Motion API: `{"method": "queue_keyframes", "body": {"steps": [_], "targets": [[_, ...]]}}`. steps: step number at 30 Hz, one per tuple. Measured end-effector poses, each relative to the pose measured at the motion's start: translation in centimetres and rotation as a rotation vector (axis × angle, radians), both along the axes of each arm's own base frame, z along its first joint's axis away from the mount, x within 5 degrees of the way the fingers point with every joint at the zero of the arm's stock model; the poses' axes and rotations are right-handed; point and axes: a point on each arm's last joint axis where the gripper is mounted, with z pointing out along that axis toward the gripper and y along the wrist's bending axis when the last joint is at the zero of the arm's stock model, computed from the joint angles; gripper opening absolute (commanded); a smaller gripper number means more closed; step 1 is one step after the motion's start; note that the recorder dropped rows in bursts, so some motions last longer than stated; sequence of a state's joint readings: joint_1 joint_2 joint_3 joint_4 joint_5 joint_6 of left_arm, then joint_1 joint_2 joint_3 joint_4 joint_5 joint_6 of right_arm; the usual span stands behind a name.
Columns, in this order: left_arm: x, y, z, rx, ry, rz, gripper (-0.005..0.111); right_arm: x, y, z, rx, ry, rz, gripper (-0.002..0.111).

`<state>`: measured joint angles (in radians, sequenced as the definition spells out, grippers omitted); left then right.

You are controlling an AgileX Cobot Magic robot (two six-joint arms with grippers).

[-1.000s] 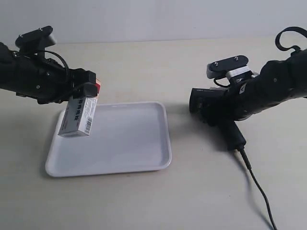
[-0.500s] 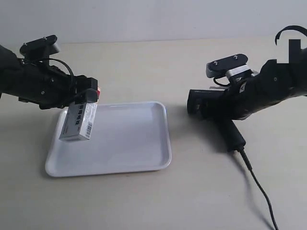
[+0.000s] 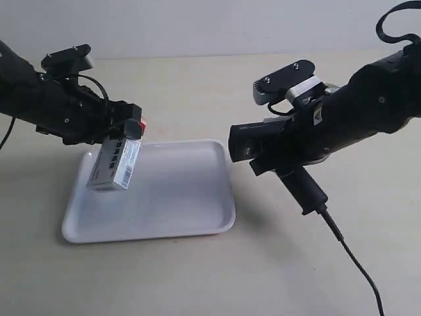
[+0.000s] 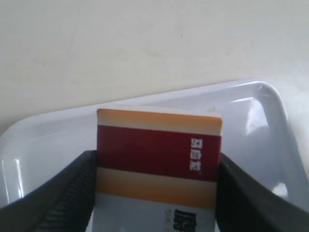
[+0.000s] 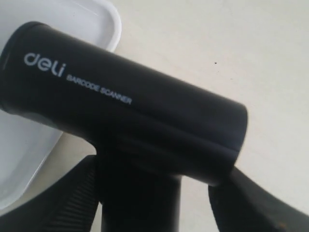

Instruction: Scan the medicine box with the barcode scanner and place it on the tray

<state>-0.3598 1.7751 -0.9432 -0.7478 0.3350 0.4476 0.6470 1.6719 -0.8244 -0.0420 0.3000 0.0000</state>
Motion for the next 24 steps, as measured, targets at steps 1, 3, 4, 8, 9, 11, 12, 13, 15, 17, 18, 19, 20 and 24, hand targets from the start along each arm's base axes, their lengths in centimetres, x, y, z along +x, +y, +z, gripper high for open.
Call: {"method": "queue_keyframes", "body": {"steps": [1, 3, 4, 8, 9, 11, 12, 13, 15, 17, 18, 19, 20, 24], "targets": [[0.1, 0.0, -0.3, 0.008, 0.011, -0.001, 0.0, -0.1, 0.1, 0.0, -0.003, -0.002, -0.007, 0.0], [0.3, 0.0, -0.9, 0.034, 0.035, 0.0, 0.0, -0.4, 0.3, 0.2, -0.024, -0.011, -0.013, 0.0], [0.4, 0.1, -1.2, 0.042, 0.051, 0.008, 0.0, -0.5, 0.4, 0.2, -0.035, -0.013, -0.015, 0.0], [0.8, 0.3, -1.6, 0.102, 0.086, 0.021, 0.0, -1.1, 0.7, 0.1, -0.1, -0.038, -0.01, 0.0], [0.8, 0.5, -1.5, 0.116, 0.091, 0.029, 0.0, -1.3, 0.9, 0.2, -0.111, -0.048, -0.009, 0.0], [1.0, 0.6, -1.3, 0.138, 0.101, 0.041, 0.0, -1.6, 1.3, 0.2, -0.125, -0.069, -0.008, 0.0], [1.1, 0.6, -1.2, 0.148, 0.107, 0.047, 0.0, -1.8, 1.5, 0.3, -0.136, -0.079, -0.006, 0.0], [1.2, 0.7, -1.1, 0.153, 0.112, 0.053, 0.0, -1.9, 1.6, 0.3, -0.142, -0.085, -0.012, 0.0], [1.2, 0.7, -1.0, 0.162, 0.116, 0.058, 0.0, -2.0, 1.8, 0.3, -0.149, -0.1, -0.018, 0.0], [1.2, 0.8, -1.0, 0.17, 0.118, 0.053, 0.0, -2.0, 1.9, 0.4, -0.147, -0.11, -0.024, 0.0], [1.2, 0.7, -1.0, 0.174, 0.115, 0.046, 0.0, -2.0, 1.9, 0.4, -0.145, -0.114, -0.03, 0.0], [1.2, 0.6, -1.0, 0.177, 0.11, 0.035, 0.0, -1.8, 1.7, 0.4, -0.143, -0.117, -0.041, 0.0], [1.2, 0.4, -1.0, 0.184, 0.094, 0.016, 0.0, -1.6, 1.5, 0.5, -0.139, -0.12, -0.065, 0.0], [0.7, -0.7, -1.1, 0.217, 0.04, -0.092, 0.0, 0.4, -0.8, 0.5, -0.1, -0.112, -0.222, 0.0]]}}
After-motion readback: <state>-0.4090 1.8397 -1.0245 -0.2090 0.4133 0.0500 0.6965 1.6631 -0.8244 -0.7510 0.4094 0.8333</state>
